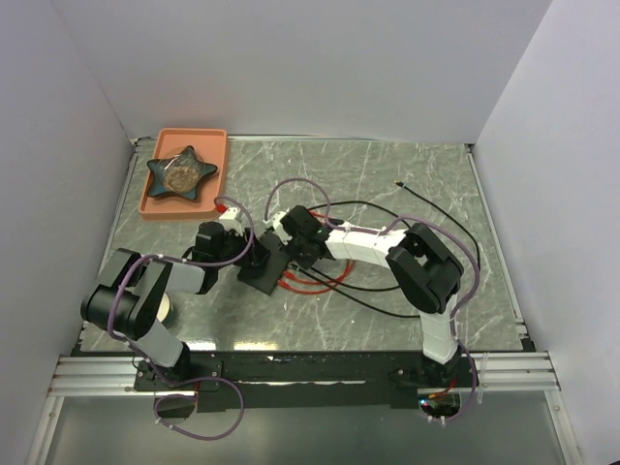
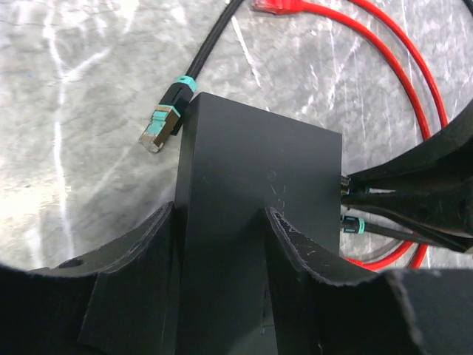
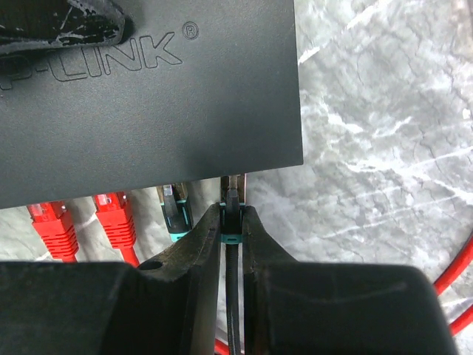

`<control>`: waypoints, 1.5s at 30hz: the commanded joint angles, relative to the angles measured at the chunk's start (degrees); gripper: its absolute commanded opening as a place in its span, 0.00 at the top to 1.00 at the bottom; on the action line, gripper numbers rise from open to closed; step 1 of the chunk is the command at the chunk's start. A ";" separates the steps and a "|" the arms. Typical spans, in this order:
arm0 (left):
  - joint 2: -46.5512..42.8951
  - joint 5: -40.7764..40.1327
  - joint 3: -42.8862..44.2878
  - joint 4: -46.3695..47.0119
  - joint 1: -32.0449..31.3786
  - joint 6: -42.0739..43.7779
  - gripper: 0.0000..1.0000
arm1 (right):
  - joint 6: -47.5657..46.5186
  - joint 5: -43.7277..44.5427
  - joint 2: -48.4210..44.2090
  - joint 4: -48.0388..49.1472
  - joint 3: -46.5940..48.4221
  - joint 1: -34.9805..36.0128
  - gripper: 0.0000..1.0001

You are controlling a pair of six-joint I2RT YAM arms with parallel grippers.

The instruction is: Insert the plug into the switch port

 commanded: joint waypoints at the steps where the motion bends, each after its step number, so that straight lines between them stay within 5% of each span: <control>1: -1.90 27.72 2.28 6.54 -10.50 -5.63 0.58 | -0.58 -13.00 -1.46 22.70 0.75 2.51 1.00; 22: -7.61 25.97 1.84 4.08 -13.23 -4.40 0.57 | -0.94 -13.53 -0.50 20.59 5.67 2.51 1.00; 34: -6.30 11.12 3.33 -5.58 -10.77 -4.92 0.43 | -0.93 -8.61 0.73 14.79 6.91 2.60 1.00; 41: -5.41 8.39 1.75 -5.85 -5.41 -7.56 0.39 | -0.32 -5.18 -0.40 12.86 3.83 2.60 0.63; 45: -11.20 -0.88 0.17 -9.62 -3.82 -9.40 0.33 | 0.38 -2.02 -1.02 11.63 3.13 2.60 0.42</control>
